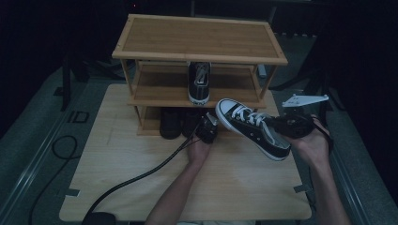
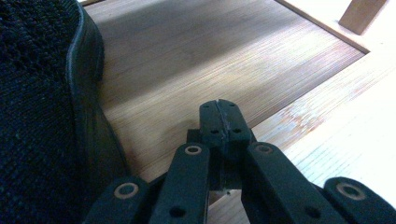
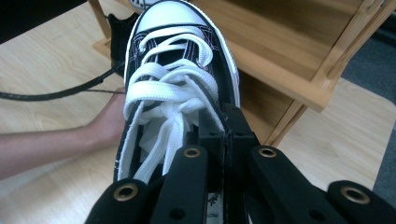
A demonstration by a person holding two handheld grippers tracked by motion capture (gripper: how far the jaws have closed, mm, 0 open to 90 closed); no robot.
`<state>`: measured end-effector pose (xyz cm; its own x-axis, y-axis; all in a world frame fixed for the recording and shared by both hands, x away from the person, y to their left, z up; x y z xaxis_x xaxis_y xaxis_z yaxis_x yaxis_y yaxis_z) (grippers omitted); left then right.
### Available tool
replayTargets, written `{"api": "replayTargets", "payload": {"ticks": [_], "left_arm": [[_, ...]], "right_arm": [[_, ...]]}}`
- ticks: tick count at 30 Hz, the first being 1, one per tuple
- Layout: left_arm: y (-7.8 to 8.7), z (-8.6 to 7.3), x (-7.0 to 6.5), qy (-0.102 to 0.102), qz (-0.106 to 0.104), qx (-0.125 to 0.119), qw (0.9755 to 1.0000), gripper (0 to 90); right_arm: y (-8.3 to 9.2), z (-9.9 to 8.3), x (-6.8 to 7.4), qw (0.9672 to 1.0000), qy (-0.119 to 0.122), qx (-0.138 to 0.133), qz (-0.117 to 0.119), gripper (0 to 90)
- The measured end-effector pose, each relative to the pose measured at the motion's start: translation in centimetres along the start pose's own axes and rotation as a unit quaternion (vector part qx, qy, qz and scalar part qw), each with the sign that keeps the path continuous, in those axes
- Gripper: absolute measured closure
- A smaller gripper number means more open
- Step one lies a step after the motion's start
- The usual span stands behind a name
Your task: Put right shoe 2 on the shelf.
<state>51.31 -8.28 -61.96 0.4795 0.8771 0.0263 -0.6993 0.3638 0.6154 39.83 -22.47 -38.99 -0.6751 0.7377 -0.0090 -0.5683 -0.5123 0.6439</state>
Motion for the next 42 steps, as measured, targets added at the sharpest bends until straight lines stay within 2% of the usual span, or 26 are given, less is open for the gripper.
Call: {"api": "replayTargets", "payload": {"ticks": [8,16,20,30,33,38,42], "left_arm": [[0.0,0.0,0.0,0.0,-0.002,0.001,1.0,90.0],[0.0,0.0,0.0,-0.001,-0.002,0.001,1.0,90.0],[0.0,0.0,0.0,-0.001,-0.001,-0.001,1.0,90.0],[0.0,0.0,-0.1,-0.001,-0.006,0.001,1.0,90.0],[0.0,0.0,0.0,-0.004,-0.006,0.002,1.0,90.0],[0.0,0.0,-0.1,-0.003,-0.007,0.002,1.0,90.0],[0.0,0.0,-0.1,-0.002,-0.007,0.002,1.0,90.0]], "right_arm": [[-0.6,1.3,-0.7,0.9999,-0.013,-0.008,-0.007,88.6],[-1.7,2.4,-1.4,0.9992,-0.027,-0.01,-0.029,88.6],[-2.5,2.9,-1.5,0.9985,-0.031,-0.008,-0.044,88.6],[-4.7,4.5,-1.7,0.9966,-0.055,-0.012,-0.061,88.6],[-5.1,4.7,-2.1,0.9957,-0.057,-0.011,-0.072,88.6],[-5.3,5.0,-2.3,0.9953,-0.063,-0.012,-0.073,88.6],[-5.4,5.4,-3.0,0.9934,-0.081,-0.02,-0.079,88.5]]}}
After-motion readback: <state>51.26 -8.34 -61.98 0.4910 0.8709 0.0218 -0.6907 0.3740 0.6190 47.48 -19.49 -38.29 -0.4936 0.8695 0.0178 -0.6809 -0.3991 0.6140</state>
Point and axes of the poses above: each handheld gripper's, and its own axes: y roughly backward along the jaws, z roughly out of its top, x roughly to its left, the point moved 10 cm from there along -y, roughly forward along the jaws, and after that the axes turned 1 degree about z, right-handed, at the moved point
